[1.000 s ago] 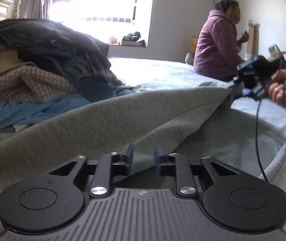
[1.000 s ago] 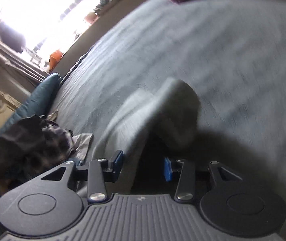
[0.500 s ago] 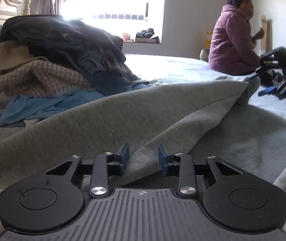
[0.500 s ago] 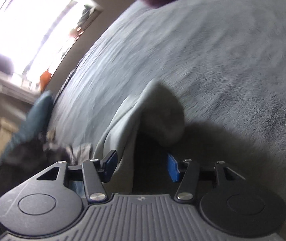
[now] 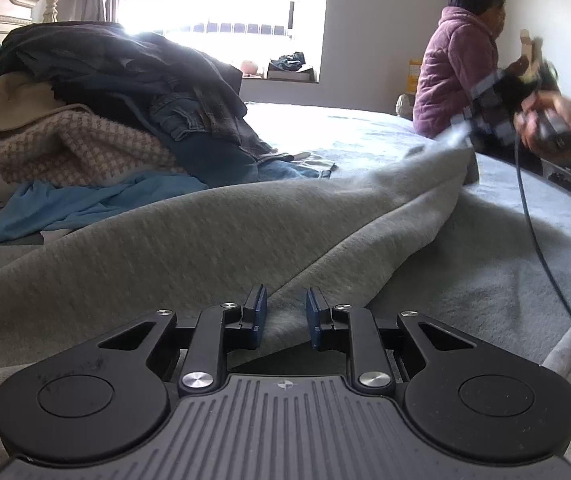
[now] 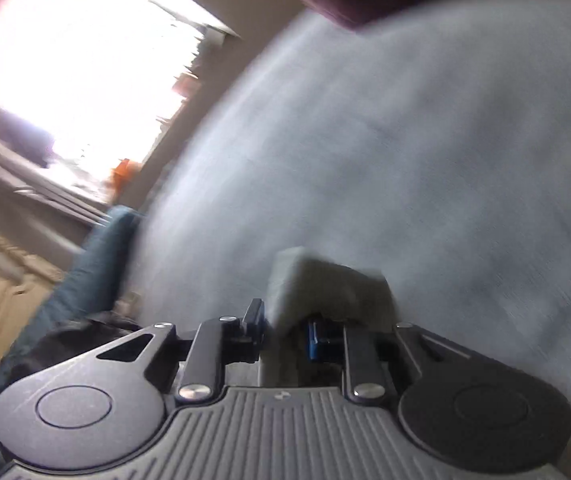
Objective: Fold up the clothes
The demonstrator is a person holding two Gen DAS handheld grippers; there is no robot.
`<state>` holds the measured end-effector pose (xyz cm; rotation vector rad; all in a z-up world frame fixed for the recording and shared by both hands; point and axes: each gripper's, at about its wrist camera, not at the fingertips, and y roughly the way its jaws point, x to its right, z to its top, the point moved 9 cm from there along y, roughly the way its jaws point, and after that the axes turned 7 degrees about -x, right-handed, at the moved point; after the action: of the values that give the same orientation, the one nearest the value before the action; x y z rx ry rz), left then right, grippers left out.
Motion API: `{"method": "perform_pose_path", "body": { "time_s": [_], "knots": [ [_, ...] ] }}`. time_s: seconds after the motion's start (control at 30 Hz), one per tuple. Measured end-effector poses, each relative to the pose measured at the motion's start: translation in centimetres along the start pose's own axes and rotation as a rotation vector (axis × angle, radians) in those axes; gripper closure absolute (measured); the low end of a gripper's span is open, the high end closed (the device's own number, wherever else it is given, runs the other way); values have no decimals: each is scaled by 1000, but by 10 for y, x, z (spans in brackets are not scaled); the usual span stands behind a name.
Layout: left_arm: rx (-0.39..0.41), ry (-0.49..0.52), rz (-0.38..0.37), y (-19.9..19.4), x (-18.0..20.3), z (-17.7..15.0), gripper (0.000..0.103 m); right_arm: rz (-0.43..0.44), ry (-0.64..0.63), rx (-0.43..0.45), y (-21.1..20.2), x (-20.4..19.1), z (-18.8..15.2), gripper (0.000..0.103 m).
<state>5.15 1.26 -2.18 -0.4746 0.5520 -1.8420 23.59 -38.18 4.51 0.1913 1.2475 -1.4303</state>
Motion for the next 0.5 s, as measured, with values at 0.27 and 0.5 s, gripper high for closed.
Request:
{"method": "perform_pose_path", "body": {
  "time_s": [0.27,0.5],
  "knots": [
    [-6,-6,-8,1,-1,-1,82,-59,134,-88,-16,52,-26,53],
    [-3,-43,-31,3,-6,-1,83,-58,128,-283,-17,59,-91,41]
  ]
}}
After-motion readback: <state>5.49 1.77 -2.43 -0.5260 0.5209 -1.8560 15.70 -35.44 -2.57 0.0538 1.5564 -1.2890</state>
